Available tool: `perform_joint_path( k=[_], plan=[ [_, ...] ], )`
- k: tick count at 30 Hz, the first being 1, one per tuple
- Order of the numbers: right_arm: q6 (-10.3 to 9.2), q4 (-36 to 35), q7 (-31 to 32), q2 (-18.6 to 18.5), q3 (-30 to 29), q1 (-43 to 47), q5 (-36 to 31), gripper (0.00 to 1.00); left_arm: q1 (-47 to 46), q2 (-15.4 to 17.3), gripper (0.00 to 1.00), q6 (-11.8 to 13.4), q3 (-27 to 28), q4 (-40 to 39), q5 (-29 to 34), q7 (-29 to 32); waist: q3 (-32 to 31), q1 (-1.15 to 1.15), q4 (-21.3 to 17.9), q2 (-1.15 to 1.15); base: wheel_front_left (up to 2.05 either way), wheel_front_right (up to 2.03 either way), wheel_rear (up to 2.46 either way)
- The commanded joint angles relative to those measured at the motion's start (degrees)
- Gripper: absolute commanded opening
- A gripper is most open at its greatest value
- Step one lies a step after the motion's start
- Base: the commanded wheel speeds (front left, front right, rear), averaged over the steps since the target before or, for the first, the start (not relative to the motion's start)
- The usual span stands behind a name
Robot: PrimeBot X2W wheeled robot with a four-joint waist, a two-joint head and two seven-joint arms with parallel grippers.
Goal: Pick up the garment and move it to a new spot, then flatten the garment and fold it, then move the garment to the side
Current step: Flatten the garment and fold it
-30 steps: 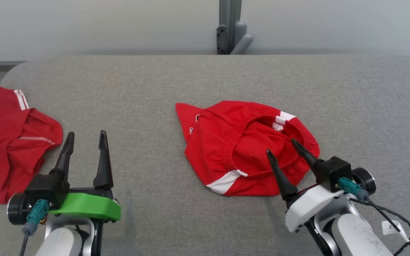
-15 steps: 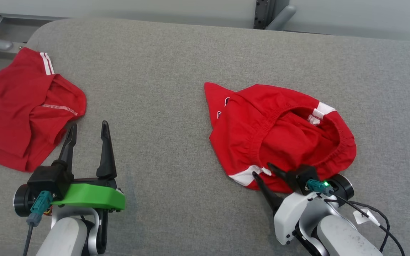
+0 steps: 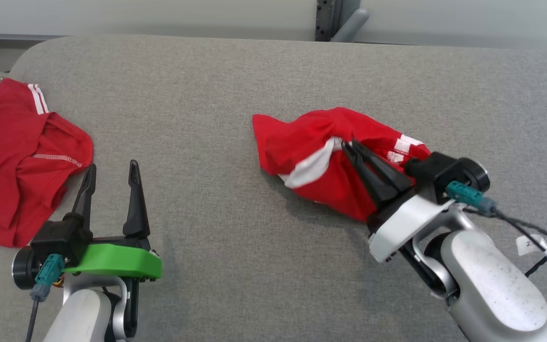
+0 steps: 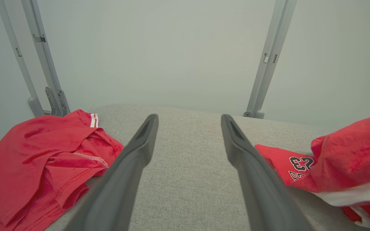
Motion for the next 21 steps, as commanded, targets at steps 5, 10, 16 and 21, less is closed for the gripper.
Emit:
perform_joint_path(
  k=[5, 10, 16, 21],
  plan=[
    [-0.05, -8.27, 0.94, 0.66, -4.92, -3.41, 2.23, 0.0, 0.55, 0.67, 1.0, -0.22, 0.35, -0.44, 0.81, -0.37, -0.28, 0.0, -2.95, 0.0, 0.0, 0.0, 0.0],
    [-0.03, -14.58, 2.53, 2.59, -11.63, -3.35, 9.0, 0.0, 0.21, 1.17, 1.0, -0.17, 0.31, -0.76, 0.96, -0.24, 0.25, 0.0, -4.86, 0.0, 0.0, 0.0, 0.0],
    [-0.02, -11.8, 4.99, 2.97, -21.79, 2.89, 13.17, 0.0, -1.08, 1.3, 1.0, -0.26, -0.23, -1.2, 1.06, 0.29, 1.89, 0.0, -6.3, 0.0, 0.0, 0.0, 0.0],
    [-0.03, -3.06, 4.79, 2.95, -25.3, 9.04, 12.78, 0.0, -2.13, 1.16, 1.0, -0.5, -0.59, -1.06, 1.1, 0.32, 3.42, 0.0, -6.75, 0.0, 0.0, 0.0, 0.0]
  ],
)
